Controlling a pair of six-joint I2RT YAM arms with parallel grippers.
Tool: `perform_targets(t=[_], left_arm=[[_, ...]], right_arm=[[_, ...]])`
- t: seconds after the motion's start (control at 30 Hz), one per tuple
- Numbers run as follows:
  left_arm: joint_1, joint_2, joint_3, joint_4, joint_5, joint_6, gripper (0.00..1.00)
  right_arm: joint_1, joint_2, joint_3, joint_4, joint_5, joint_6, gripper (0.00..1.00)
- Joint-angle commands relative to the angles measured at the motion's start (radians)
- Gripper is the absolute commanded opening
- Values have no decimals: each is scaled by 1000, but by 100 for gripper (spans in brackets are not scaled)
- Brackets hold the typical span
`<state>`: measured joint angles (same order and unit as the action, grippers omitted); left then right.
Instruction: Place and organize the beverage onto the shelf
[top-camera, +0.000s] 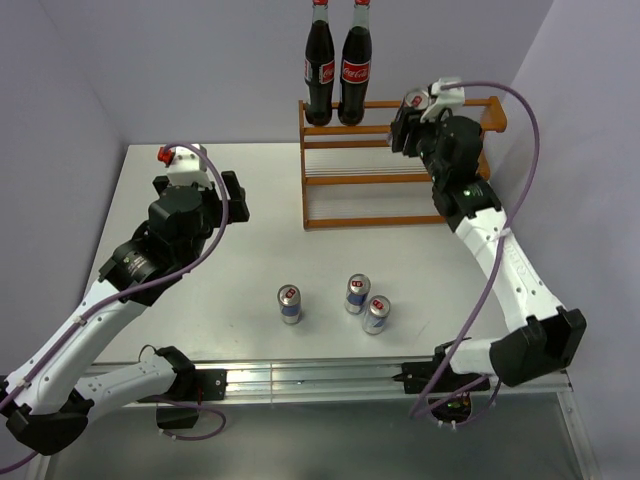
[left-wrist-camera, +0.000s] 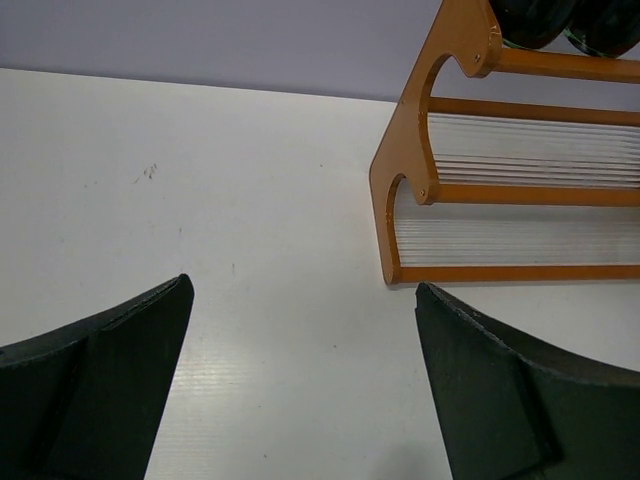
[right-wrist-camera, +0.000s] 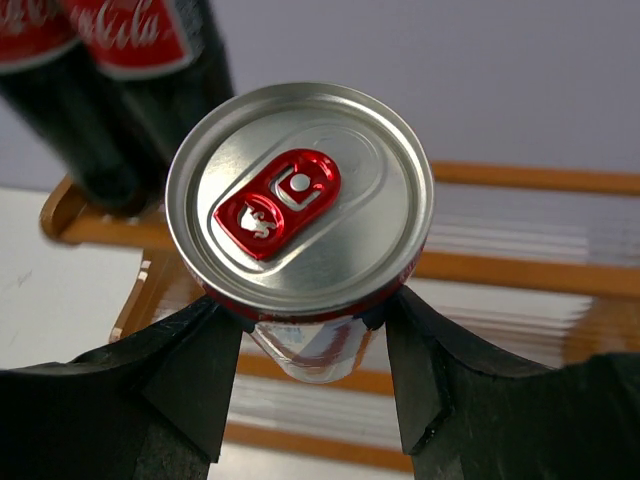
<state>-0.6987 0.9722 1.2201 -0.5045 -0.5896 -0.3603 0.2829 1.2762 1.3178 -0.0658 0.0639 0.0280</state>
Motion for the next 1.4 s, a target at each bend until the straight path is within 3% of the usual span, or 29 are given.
perform_targets(t=[0.0,0.53,0.97,1.1,1.17,1.2,1.37], left_arm=[[7,-18,-4,41,-22,4,100],[10,-13,-2,31,13,14,100],[16,-7,2,24,33,14,100],[18,-12,4,26,50,9,99],[19,-13,2,27,50,11,99],[21,-15,2,29,48,11,99],[21,-4,4,26,51,15,100]], right_arm=[[-48,69,157,136,-41,-17,0],[-126,440,616,-43,-159,-66,0],[-125,518,650,-112,-193,-88,5],[-125,523,641,-118,-181,-96,11],[-126,529,640,-129,-184,-102,22],[-125,532,638,-135,-187,-103,33],[-125,520,618,-132,-180,-102,59]])
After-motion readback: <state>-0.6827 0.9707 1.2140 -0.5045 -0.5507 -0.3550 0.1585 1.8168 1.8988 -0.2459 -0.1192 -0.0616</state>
